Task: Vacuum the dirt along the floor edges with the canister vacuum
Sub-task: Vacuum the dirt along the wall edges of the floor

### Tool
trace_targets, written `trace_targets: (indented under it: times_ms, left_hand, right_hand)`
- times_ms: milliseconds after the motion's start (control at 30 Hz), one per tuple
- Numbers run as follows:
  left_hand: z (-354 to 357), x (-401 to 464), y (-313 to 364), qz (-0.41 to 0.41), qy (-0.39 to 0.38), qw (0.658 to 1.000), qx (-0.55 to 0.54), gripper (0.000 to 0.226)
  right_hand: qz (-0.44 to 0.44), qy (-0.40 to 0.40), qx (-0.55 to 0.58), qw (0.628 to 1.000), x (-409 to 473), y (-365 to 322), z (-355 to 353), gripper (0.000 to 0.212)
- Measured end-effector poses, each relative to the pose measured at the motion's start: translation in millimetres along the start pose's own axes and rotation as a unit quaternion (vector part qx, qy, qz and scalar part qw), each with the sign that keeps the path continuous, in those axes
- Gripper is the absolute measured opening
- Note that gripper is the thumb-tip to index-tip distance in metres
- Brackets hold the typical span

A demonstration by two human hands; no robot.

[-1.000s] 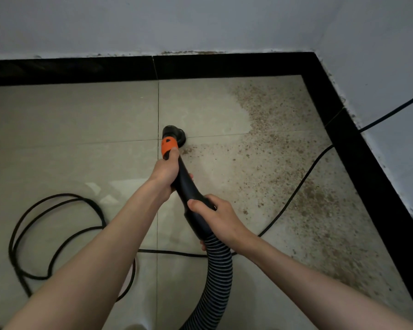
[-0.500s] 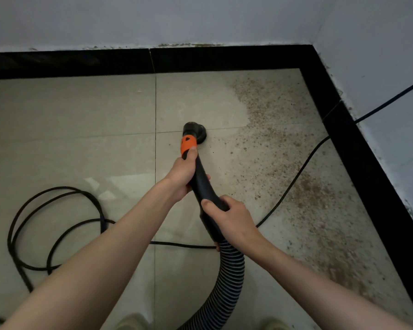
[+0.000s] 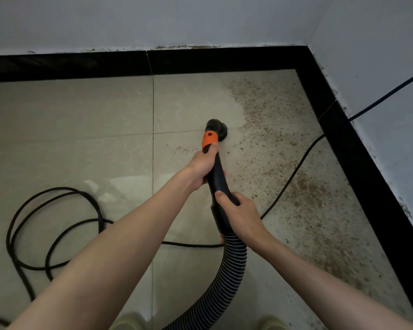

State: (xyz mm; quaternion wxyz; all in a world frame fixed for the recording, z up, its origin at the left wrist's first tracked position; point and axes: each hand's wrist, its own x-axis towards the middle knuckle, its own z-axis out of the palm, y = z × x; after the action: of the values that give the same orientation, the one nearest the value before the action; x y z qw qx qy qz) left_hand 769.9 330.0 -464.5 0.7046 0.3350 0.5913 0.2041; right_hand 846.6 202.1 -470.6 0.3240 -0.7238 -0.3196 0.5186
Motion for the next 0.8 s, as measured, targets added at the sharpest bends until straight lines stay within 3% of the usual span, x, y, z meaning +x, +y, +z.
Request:
trace_targets:
  times_ms: [200, 367, 600, 800]
  left_hand:
    - [-45, -1, -1, 0.015, 0.097, 0.994, -0.054, 0.045]
    - [-65, -10, -8, 0.009, 0.135, 0.987, -0.086, 0.038]
    - [-59, -30, -33, -0.002, 0.136, 0.985, -0.103, 0.045]
    - [-39, -37, -45, -0.006, 0.110, 0.990, -0.083, 0.050]
  right_hand:
    - [-0.015, -0.096, -0.009, 0.995, 11, -21, 20, 0.031]
    - [-0.031, -0.146, -0.047, 0.988, 11, -25, 29, 0.029]
    - [-0.030, -0.144, -0.060, 0.987, -13, -6, 22, 0.038]
    - [-0.009, -0.127, -0.037, 0.991, -28, 10, 7, 0.031]
